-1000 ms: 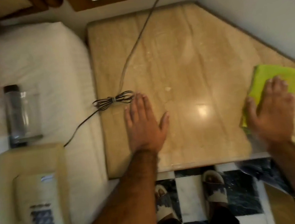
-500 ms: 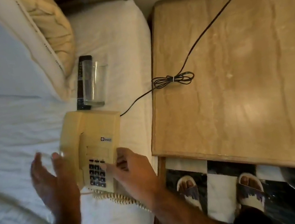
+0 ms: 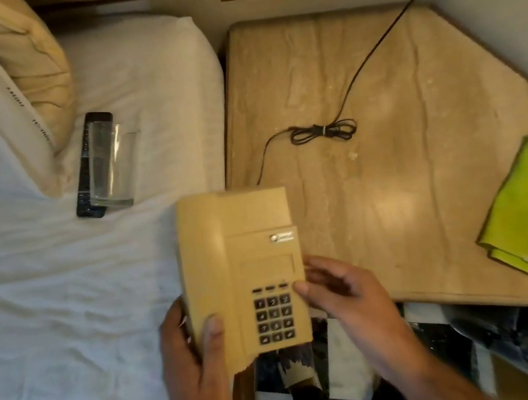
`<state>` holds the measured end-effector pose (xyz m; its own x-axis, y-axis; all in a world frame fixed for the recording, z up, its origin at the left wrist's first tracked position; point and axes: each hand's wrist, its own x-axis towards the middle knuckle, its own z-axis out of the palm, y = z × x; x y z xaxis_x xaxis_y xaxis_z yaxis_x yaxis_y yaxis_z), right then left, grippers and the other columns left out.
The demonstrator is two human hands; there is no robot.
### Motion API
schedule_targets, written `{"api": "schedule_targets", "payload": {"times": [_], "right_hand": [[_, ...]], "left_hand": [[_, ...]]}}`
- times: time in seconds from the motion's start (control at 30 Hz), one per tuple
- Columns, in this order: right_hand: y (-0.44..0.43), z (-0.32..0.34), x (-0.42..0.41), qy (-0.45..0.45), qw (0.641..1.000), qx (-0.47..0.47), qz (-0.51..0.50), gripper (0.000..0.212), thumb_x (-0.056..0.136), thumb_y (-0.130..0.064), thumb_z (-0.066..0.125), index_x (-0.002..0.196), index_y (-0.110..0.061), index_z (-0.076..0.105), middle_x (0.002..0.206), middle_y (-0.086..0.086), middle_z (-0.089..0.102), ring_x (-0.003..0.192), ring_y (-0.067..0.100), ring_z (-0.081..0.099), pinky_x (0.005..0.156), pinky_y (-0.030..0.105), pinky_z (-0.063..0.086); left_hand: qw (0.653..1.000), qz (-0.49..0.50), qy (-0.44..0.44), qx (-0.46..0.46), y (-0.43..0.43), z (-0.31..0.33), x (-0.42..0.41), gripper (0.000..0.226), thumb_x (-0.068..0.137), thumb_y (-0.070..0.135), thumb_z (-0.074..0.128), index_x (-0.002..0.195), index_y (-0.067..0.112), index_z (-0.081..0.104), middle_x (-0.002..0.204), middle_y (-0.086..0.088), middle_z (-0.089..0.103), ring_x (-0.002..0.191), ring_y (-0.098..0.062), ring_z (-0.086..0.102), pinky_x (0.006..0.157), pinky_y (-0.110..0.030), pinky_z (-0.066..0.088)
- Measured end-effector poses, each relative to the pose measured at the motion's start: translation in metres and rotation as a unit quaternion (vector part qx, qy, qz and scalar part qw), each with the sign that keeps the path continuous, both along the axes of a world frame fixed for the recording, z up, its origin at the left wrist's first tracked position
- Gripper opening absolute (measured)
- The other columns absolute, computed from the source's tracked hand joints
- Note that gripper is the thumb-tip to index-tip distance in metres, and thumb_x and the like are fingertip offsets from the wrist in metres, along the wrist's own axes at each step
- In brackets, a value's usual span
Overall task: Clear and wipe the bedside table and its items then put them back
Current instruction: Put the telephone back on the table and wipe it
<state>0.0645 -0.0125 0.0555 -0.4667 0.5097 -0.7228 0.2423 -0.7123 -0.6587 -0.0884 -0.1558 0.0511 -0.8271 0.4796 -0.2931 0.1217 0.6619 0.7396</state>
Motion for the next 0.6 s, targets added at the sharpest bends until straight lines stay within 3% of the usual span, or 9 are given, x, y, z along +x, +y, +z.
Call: {"api": "schedule_targets", "payload": {"times": [0.07, 0.13, 0.27, 0.33, 0.4, 0.47, 0.53, 0.57, 0.6], "right_hand": [[0.022, 0.001, 0.016, -0.017, 0.997, 0.038, -0.059, 0.034, 0.097, -0.013, 0.072, 0.126, -0.029, 0.076, 0.117, -0.014, 0.082, 0.116, 0.001, 0.073, 0.104, 0.031, 0.056], [0.048, -0.001, 0.02, -0.037, 0.988, 0.093, -0.115, 0.034, 0.099, -0.014, 0.07, 0.123, -0.037, 0.075, 0.116, -0.02, 0.081, 0.113, -0.006, 0.071, 0.099, 0.026, 0.052], [0.112, -0.013, 0.009, -0.075, 0.966, 0.19, -0.156, 0.036, 0.103, -0.013, 0.066, 0.132, -0.034, 0.072, 0.118, -0.017, 0.08, 0.114, -0.003, 0.072, 0.097, 0.025, 0.058], [0.143, -0.027, -0.002, -0.102, 0.956, 0.234, -0.147, 0.033, 0.102, -0.014, 0.066, 0.122, -0.039, 0.076, 0.116, -0.015, 0.08, 0.114, 0.002, 0.073, 0.103, 0.034, 0.059], [0.169, -0.042, -0.012, -0.12, 0.948, 0.265, -0.127, 0.029, 0.099, -0.018, 0.066, 0.111, -0.042, 0.077, 0.115, -0.013, 0.08, 0.112, 0.008, 0.074, 0.106, 0.043, 0.058], [0.185, -0.055, -0.023, -0.131, 0.944, 0.286, -0.096, 0.029, 0.099, -0.019, 0.065, 0.122, -0.032, 0.077, 0.119, -0.009, 0.078, 0.115, 0.013, 0.072, 0.107, 0.046, 0.057], [0.196, -0.067, -0.03, -0.141, 0.945, 0.285, -0.078, 0.033, 0.101, -0.014, 0.065, 0.131, -0.024, 0.075, 0.122, -0.006, 0.077, 0.118, 0.015, 0.07, 0.11, 0.044, 0.055], [0.2, -0.071, -0.033, -0.145, 0.945, 0.282, -0.074, 0.035, 0.101, -0.013, 0.066, 0.133, -0.022, 0.074, 0.125, -0.005, 0.077, 0.12, 0.016, 0.07, 0.111, 0.044, 0.055], [0.201, -0.073, -0.036, -0.148, 0.946, 0.281, -0.07, 0.036, 0.1, -0.014, 0.066, 0.135, -0.022, 0.074, 0.127, -0.004, 0.076, 0.121, 0.016, 0.07, 0.112, 0.044, 0.054]], "left_hand": [[0.999, -0.031, -0.022, 0.032, 0.039, -0.007, 0.013, 0.073, 0.084, 0.073, 0.051, 0.142, 0.029, 0.049, 0.13, 0.004, 0.064, 0.111, -0.004, 0.067, 0.078, -0.015, 0.059], [0.996, -0.055, -0.045, 0.061, 0.09, -0.009, 0.018, 0.068, 0.094, 0.068, 0.054, 0.147, 0.025, 0.048, 0.129, 0.008, 0.065, 0.111, -0.003, 0.07, 0.08, -0.026, 0.065], [0.99, -0.088, -0.058, 0.089, 0.185, -0.025, 0.003, 0.052, 0.099, 0.06, 0.055, 0.14, 0.027, 0.054, 0.119, 0.011, 0.071, 0.101, 0.007, 0.071, 0.08, -0.022, 0.063], [0.991, -0.097, -0.059, 0.071, 0.219, -0.035, -0.007, 0.057, 0.101, 0.062, 0.051, 0.145, 0.026, 0.053, 0.119, 0.012, 0.07, 0.092, 0.016, 0.068, 0.074, -0.01, 0.058], [0.991, -0.11, -0.041, 0.057, 0.245, -0.047, -0.017, 0.05, 0.105, 0.057, 0.047, 0.139, 0.022, 0.058, 0.103, 0.018, 0.066, 0.078, 0.03, 0.058, 0.061, 0.003, 0.044], [0.992, -0.115, -0.027, 0.047, 0.256, -0.055, -0.025, 0.042, 0.108, 0.053, 0.045, 0.134, 0.025, 0.06, 0.096, 0.022, 0.06, 0.073, 0.031, 0.055, 0.058, 0.005, 0.04], [0.992, -0.12, 0.006, 0.021, 0.264, -0.065, -0.032, 0.045, 0.107, 0.055, 0.043, 0.135, 0.025, 0.06, 0.103, 0.021, 0.06, 0.078, 0.023, 0.056, 0.064, 0.005, 0.042], [0.993, -0.117, 0.015, 0.012, 0.266, -0.071, -0.035, 0.048, 0.107, 0.058, 0.042, 0.134, 0.024, 0.062, 0.109, 0.016, 0.062, 0.086, 0.017, 0.058, 0.076, -0.001, 0.047], [0.993, -0.114, 0.026, 0.007, 0.265, -0.076, -0.04, 0.054, 0.105, 0.062, 0.04, 0.133, 0.021, 0.063, 0.116, 0.008, 0.064, 0.096, 0.007, 0.061, 0.091, -0.016, 0.053]]}}
